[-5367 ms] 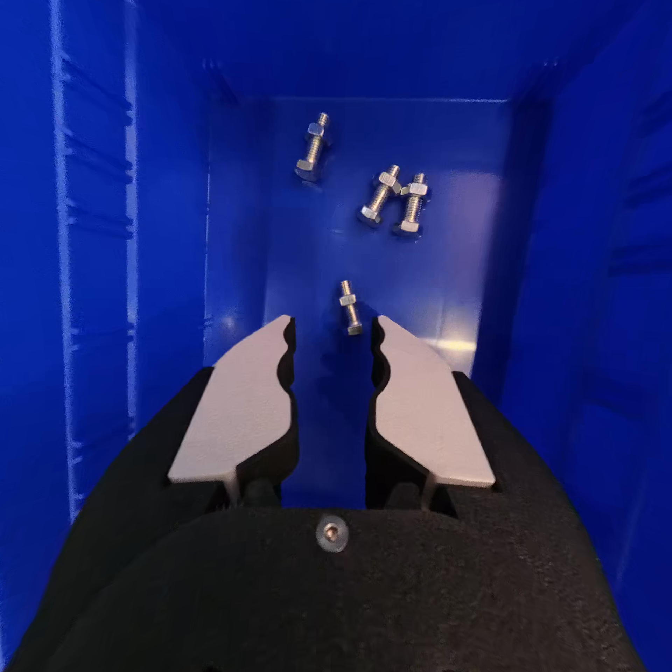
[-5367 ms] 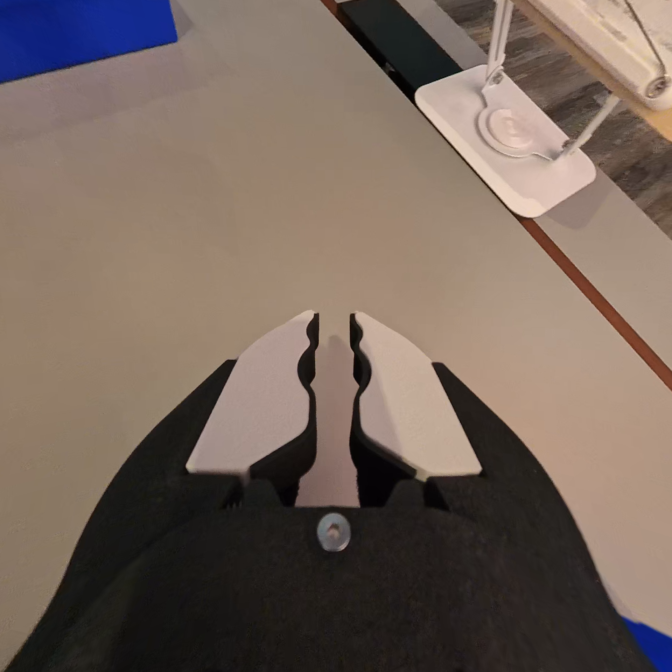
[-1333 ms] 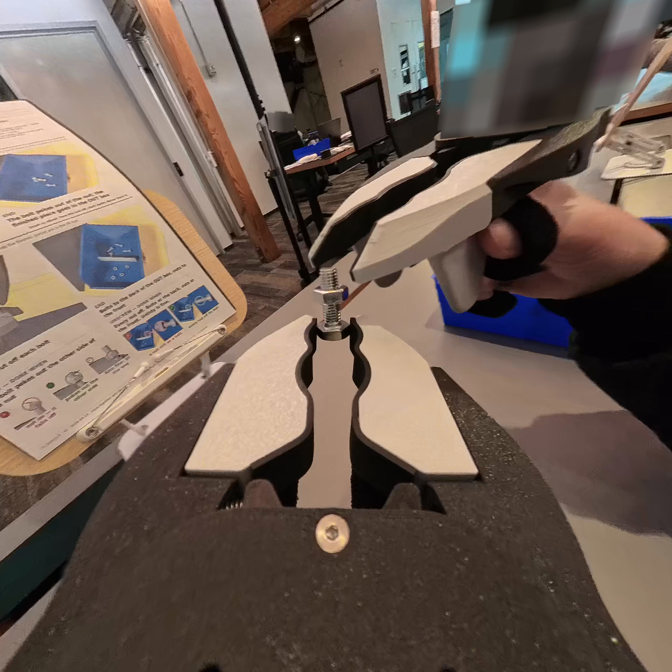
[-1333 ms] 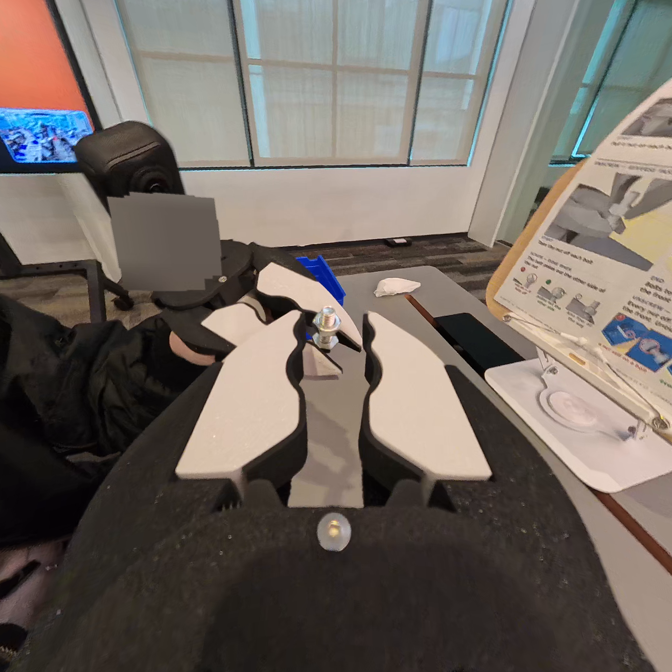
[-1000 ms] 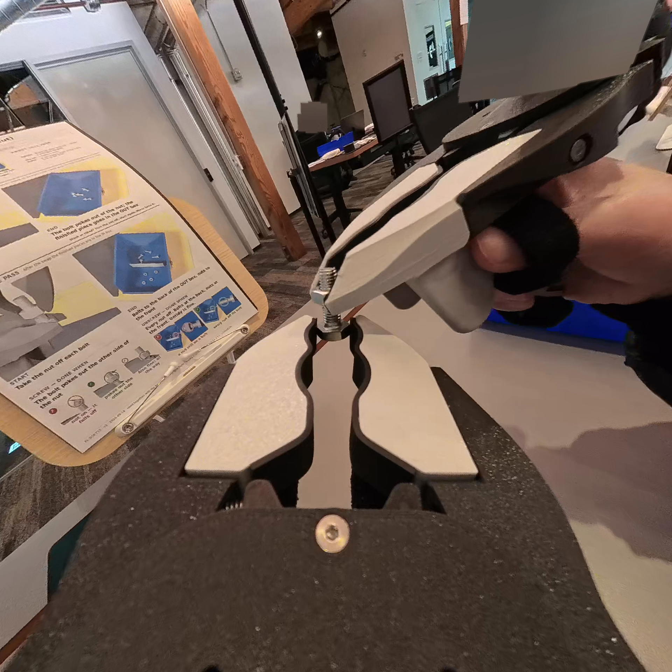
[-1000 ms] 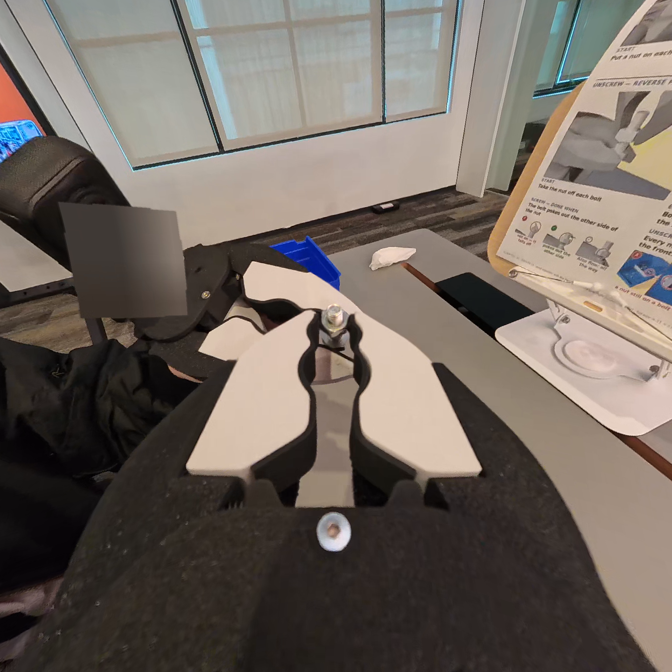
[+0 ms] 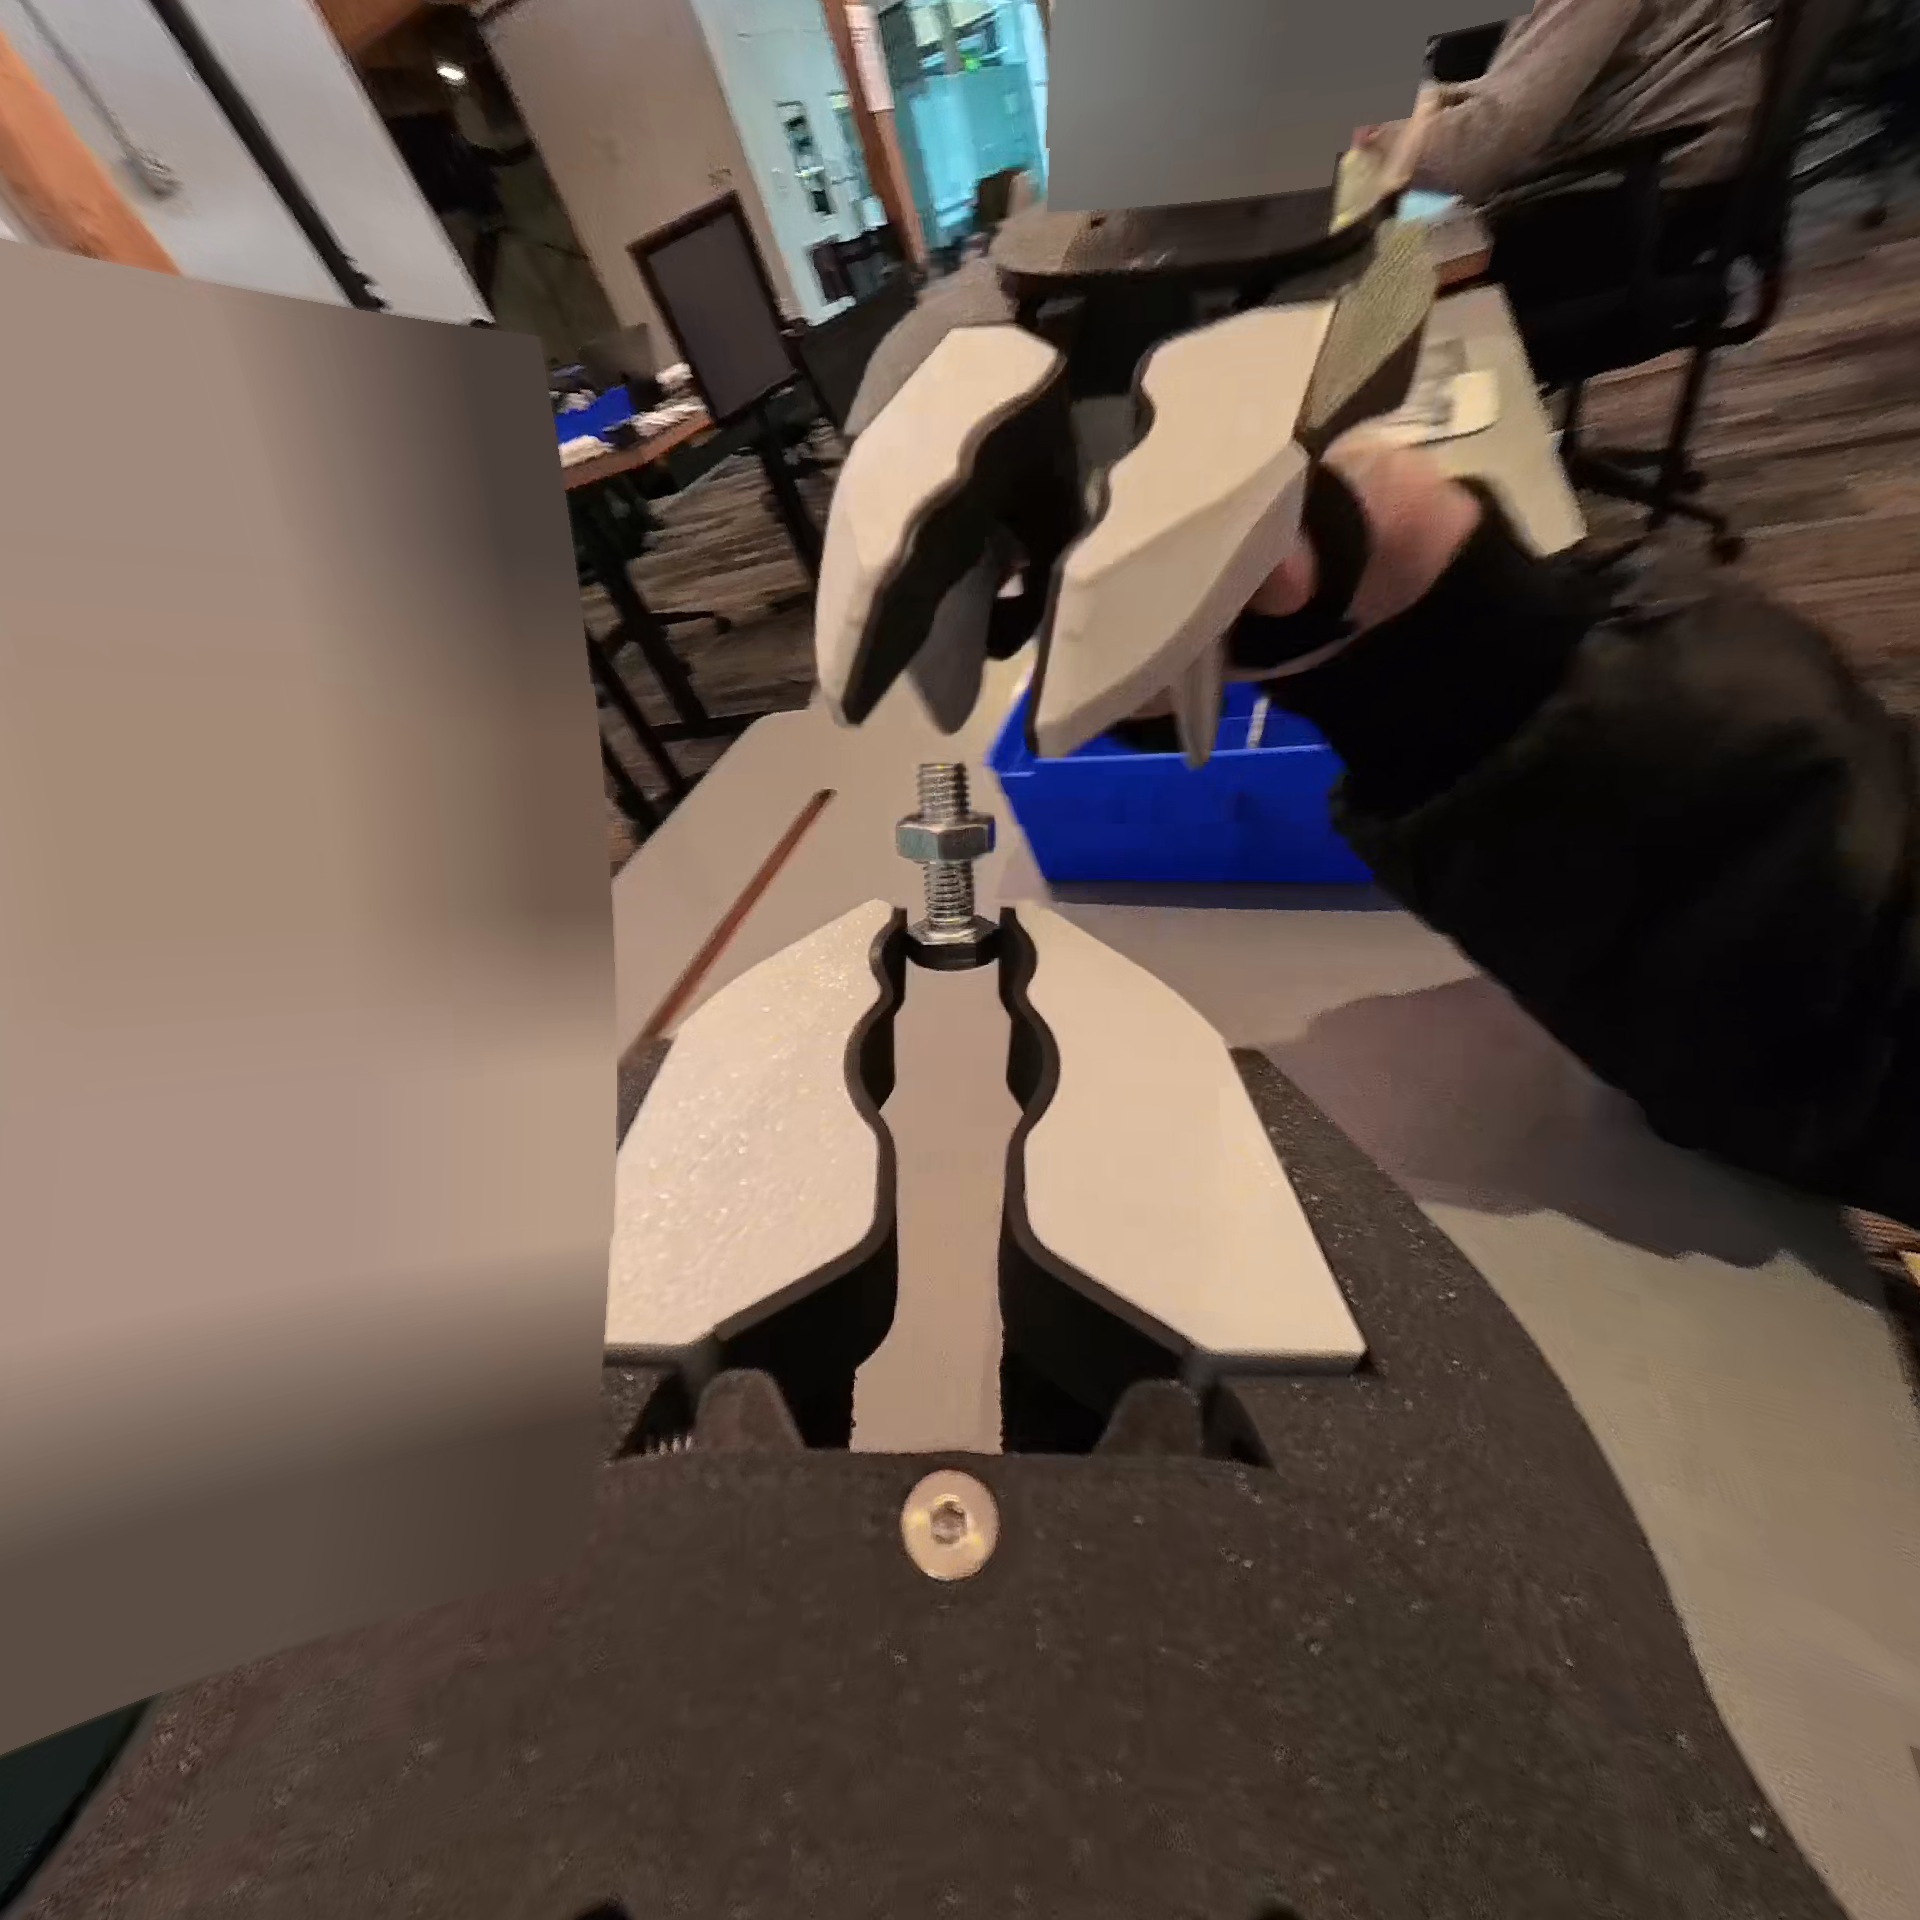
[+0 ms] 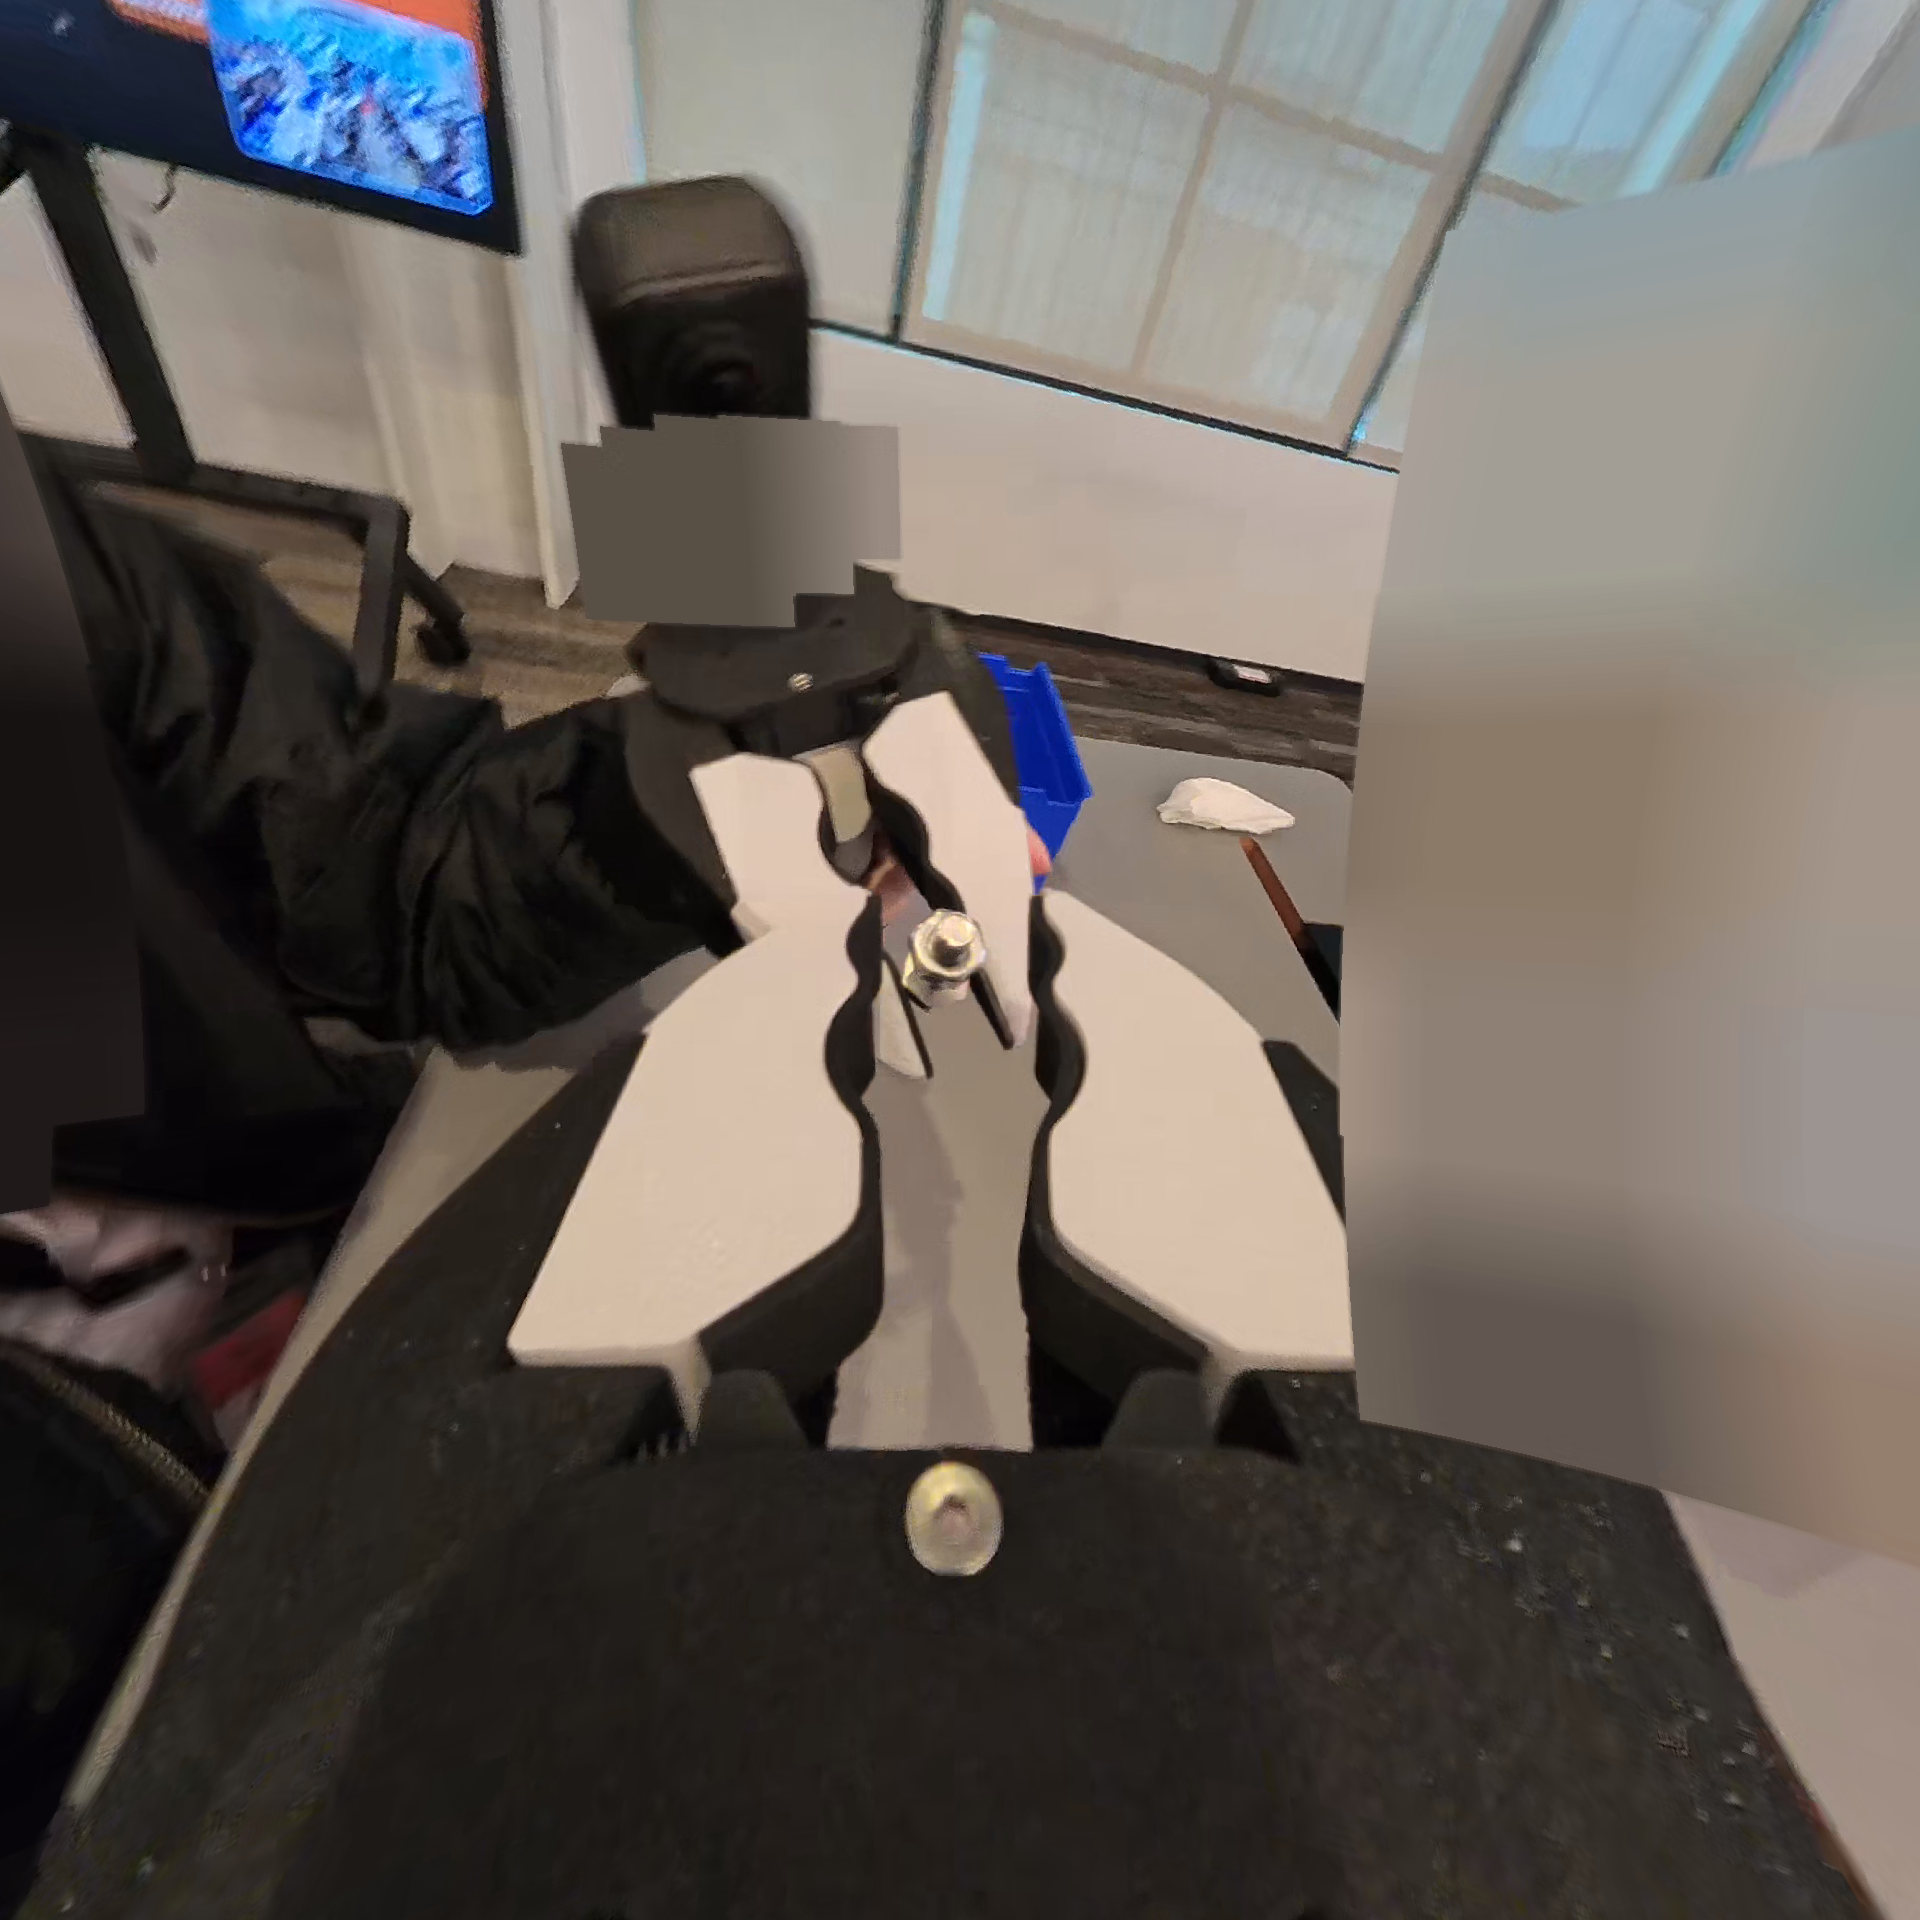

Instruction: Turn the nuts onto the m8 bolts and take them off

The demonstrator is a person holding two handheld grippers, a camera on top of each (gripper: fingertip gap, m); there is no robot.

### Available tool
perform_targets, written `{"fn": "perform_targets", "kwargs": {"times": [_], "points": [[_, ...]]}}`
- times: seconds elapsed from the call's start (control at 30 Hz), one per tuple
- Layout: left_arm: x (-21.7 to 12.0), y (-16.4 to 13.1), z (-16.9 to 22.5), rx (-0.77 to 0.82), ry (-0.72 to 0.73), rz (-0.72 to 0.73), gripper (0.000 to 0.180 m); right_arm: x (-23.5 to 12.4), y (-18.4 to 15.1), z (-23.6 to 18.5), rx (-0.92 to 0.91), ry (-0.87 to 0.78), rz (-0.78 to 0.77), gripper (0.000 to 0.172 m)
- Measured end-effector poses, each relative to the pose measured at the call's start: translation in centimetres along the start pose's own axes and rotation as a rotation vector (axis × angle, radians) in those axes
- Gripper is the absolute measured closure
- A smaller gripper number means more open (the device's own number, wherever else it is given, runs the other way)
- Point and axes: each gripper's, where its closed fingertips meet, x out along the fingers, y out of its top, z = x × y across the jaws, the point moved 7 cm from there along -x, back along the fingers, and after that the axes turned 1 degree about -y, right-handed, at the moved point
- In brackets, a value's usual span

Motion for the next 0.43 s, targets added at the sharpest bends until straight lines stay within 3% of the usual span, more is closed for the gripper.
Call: {"fn": "perform_targets", "kwargs": {"times": [0.13, 0.43], "points": [[0.2, -0.1, -0.1, 0.052, 0.074, -0.02, 0.164, -0.3, 0.6, 0.3, 0.14, -0.081, 0.001, 0.144], [0.3, -0.4, -1.1, 0.066, 0.2, -0.043, 0.164, 0.9, 0.1, 0.4, 0.252, -0.211, -0.107, 0.151]]}}
